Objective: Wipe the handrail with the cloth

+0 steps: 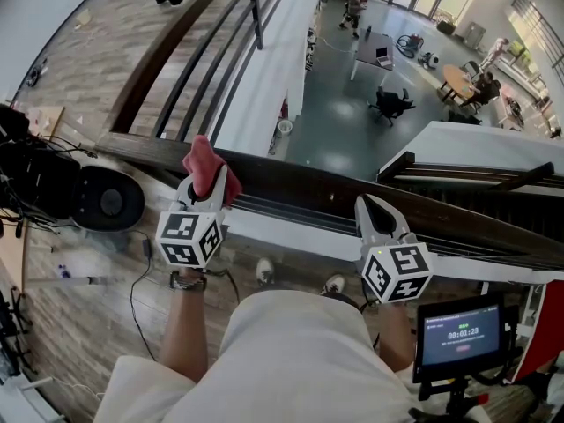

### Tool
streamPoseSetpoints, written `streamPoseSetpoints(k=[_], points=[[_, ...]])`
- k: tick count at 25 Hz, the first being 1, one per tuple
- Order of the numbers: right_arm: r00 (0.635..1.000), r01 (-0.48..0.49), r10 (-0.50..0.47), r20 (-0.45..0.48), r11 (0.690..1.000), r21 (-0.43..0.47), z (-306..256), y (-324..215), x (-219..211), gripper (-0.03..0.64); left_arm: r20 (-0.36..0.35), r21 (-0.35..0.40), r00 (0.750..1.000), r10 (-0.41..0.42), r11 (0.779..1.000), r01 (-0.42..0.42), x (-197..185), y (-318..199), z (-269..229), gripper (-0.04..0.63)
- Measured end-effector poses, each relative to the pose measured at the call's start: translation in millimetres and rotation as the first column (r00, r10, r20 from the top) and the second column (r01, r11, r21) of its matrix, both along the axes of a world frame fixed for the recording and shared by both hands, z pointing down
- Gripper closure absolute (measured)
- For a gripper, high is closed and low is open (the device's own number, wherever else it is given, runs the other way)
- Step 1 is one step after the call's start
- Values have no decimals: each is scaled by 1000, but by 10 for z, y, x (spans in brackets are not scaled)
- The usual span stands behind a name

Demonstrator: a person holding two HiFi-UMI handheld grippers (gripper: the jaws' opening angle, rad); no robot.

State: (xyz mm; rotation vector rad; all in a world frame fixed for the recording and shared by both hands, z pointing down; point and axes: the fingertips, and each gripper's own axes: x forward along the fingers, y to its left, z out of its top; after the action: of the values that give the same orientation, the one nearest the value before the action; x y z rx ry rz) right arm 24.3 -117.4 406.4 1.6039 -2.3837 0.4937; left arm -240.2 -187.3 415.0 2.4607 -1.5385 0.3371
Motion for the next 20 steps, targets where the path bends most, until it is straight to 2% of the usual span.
streamPoseSetpoints(k=[6, 20], points=[[1000, 3, -3, -3, 1000, -3, 14, 19, 12, 614, 5, -6, 999, 33, 999, -33, 38, 23, 22, 561], [1000, 7, -7, 1, 1000, -7, 40, 28, 25, 614, 31, 29, 999, 33, 999, -34, 61, 121, 53, 561]])
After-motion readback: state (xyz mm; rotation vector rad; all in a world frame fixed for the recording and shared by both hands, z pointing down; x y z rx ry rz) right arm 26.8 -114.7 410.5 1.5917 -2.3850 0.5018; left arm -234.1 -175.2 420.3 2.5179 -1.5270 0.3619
